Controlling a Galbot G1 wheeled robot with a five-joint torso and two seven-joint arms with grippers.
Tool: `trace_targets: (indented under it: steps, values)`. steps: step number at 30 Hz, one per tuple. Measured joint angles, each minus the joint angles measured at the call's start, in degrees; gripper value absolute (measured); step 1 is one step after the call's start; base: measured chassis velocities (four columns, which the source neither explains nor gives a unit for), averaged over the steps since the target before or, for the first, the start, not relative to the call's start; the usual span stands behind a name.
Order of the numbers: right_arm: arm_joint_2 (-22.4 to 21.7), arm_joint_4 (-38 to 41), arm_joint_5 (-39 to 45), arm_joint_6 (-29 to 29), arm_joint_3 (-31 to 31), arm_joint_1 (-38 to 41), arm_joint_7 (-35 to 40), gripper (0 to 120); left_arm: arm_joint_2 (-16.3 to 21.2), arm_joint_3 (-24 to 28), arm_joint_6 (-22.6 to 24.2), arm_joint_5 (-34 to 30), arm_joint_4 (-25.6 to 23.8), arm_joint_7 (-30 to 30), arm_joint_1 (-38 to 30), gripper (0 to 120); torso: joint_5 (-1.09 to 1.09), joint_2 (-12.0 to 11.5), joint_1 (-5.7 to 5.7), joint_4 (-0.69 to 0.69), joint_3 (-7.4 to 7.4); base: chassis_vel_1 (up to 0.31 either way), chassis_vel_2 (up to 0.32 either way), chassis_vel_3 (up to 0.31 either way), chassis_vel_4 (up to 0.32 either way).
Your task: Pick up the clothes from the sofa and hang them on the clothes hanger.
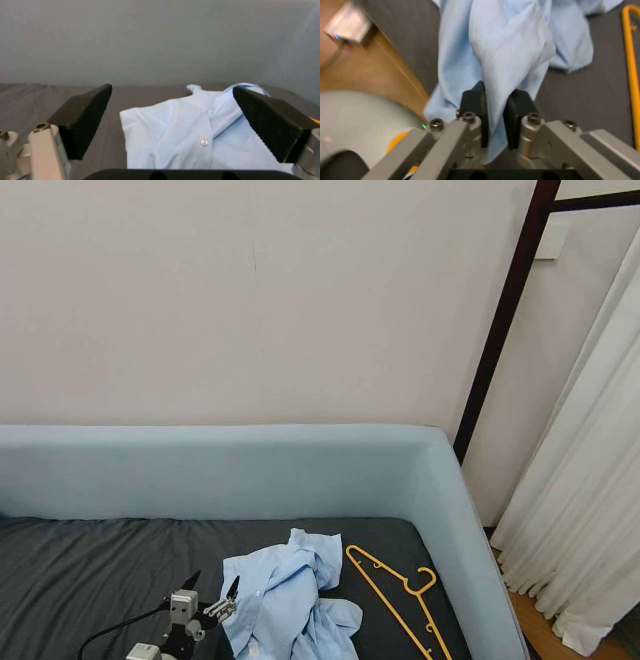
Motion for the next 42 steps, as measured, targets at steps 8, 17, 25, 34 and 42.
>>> trace_targets:
  steps: [8, 17, 25, 34, 42]
  values:
    - [-5.51, 12.93, 5.10, -0.61, 5.66, -5.90, -0.89, 49, 0.30, 0.23, -0.26, -0.37, 1.31, 0.21, -1.23, 95, 0.00, 0.00, 0.00, -0.01, 0.00, 0.000, 0.000, 0.000, 0.000]
    - [-4.81, 11.45, 6.36, 1.08, 11.69, -6.87, -0.73, 76, 7.61, 4.44, -0.18, -1.66, 0.38, 7.16, -8.36, 97, 0.00, 0.00, 0.00, -0.04, 0.00, 0.000, 0.000, 0.000, 0.000]
    - [1.50, 5.90, 5.87, 3.50, 15.56, -3.53, 0.46, 100, 25.29, 26.84, -1.67, -7.92, 11.18, 24.42, -37.67, 98, 0.00, -0.01, 0.00, -0.01, 0.01, 0.000, 0.000, 0.000, 0.000]
    - [6.96, 6.94, 3.16, 4.89, 25.23, -11.07, 0.36, 100, 17.19, 51.84, -7.32, -8.96, 25.90, 38.62, -68.26, 98, -0.01, -0.01, 0.01, -0.03, 0.01, 0.000, 0.000, 0.000, 0.000]
    - [10.48, 8.94, -1.97, 7.31, 30.07, -19.76, -0.45, 100, 0.25, 69.79, -8.92, -7.07, 45.23, 65.54, -88.49, 97, 0.01, -0.01, 0.01, -0.01, 0.01, 0.000, 0.000, 0.000, 0.000]
